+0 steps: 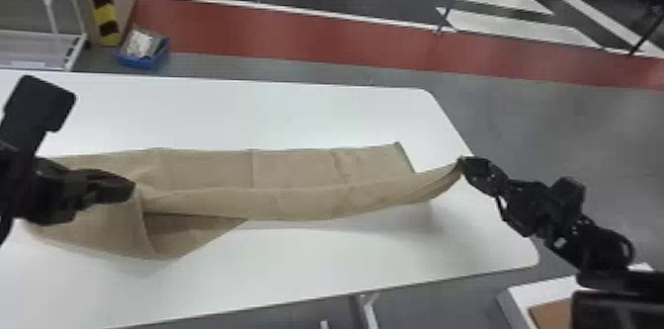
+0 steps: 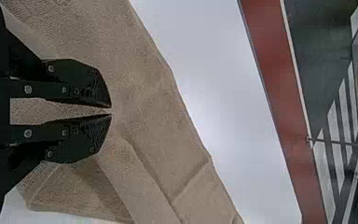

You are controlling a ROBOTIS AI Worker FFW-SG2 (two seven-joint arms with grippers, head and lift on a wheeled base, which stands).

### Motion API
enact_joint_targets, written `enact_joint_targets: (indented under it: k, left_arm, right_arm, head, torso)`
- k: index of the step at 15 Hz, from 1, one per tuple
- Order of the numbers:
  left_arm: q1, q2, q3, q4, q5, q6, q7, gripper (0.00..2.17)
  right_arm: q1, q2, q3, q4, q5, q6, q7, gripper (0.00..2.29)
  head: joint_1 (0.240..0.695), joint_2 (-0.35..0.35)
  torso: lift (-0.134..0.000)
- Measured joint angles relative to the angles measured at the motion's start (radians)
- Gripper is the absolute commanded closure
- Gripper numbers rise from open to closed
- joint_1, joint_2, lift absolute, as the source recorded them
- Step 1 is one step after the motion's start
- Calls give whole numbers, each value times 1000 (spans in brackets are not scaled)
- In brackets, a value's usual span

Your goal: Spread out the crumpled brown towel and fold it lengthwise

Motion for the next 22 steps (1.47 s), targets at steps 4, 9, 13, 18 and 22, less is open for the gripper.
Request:
enact_joint_targets:
  k: [4, 9, 13, 18, 22]
  left_arm:
    - [0, -1, -9, 13, -2, -1, -6, 461]
    - [-6, -6, -20, 49, -18, -22, 4, 485]
    - [-9, -4, -23, 68, -20, -37, 4, 724]
    - [-12, -2, -34, 79, -36, -40, 0, 728]
    - [-9, 0, -38, 79, -40, -38, -10, 1018]
  right_arm:
    - [-4, -4, 1, 0, -1, -1, 0, 1160]
    - [-4, -3, 1, 0, -1, -1, 0, 1160]
    - [-3, -4, -1, 0, -1, -3, 0, 1163]
    - [-3, -4, -7, 0, -1, -2, 1, 1160]
    - [-3, -4, -8, 0, -2, -1, 1, 1160]
  head:
    - [695, -313]
    - [695, -308]
    - [695, -305]
    - [695, -306]
    - [695, -308]
  torso:
    - [-120]
    - [-120]
    - [-120]
    - [-120]
    - [-120]
